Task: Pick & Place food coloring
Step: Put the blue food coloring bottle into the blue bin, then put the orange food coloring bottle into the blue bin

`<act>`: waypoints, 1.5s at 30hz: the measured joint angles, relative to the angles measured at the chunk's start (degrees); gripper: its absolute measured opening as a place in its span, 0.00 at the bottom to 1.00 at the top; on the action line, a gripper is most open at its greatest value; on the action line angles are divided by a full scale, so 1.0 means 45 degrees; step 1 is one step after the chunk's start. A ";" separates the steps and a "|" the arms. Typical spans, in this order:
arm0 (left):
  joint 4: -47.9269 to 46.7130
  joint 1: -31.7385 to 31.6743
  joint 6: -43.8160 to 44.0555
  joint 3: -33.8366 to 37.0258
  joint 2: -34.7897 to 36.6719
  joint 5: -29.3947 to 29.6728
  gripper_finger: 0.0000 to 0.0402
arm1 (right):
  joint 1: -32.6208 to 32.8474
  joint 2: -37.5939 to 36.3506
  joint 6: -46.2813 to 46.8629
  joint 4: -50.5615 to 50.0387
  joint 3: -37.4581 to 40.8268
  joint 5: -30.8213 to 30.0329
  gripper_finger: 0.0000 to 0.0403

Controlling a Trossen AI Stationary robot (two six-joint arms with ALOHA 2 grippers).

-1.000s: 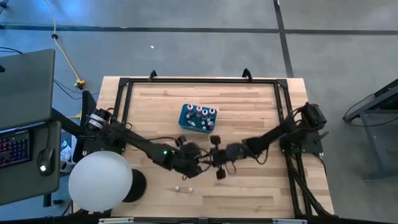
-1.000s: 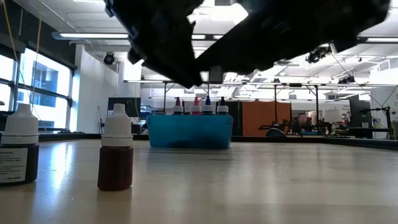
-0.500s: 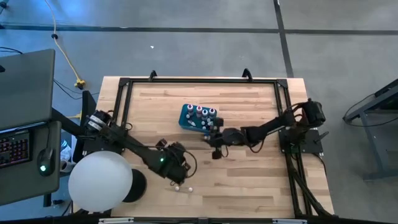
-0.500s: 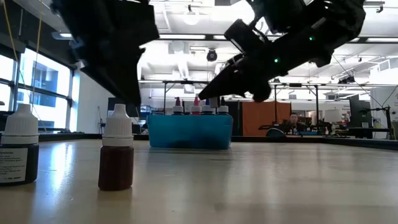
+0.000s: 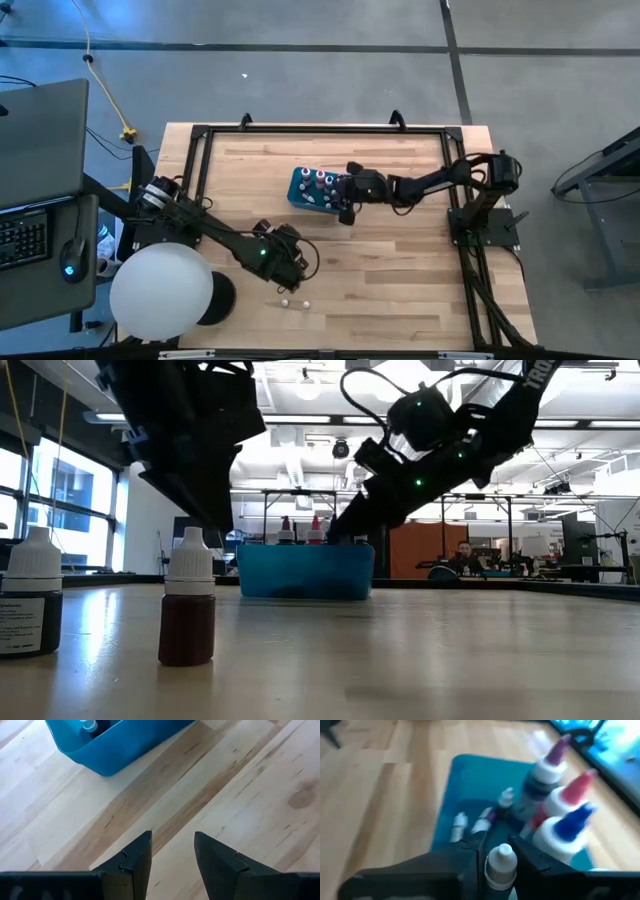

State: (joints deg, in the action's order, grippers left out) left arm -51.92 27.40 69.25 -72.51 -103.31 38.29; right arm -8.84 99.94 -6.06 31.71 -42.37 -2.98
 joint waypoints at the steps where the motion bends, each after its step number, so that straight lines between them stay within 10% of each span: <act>1: 0.0004 0.0004 0.0000 0.0000 0.0000 0.0000 0.36 | -0.0045 0.0000 0.0142 -0.0137 0.0000 0.0294 0.16; 13: 0.0094 0.0004 0.0000 0.0000 0.0000 -0.0090 0.36 | 0.0435 0.0000 -0.0151 -0.0228 0.0000 -0.0258 0.40; 28: 0.0067 0.0031 -0.0422 -0.0054 0.0005 -0.0451 0.36 | 0.4059 -0.1851 0.0075 0.0548 0.0000 0.1745 0.36; 45: -0.4647 0.1713 -0.0632 -0.4117 0.0228 0.1808 0.36 | 0.7168 0.2626 0.1946 0.5653 -0.0956 0.1512 0.36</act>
State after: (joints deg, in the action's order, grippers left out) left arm -72.83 35.11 66.41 -91.04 -102.28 46.43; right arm 23.42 111.76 2.70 57.15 -46.67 3.83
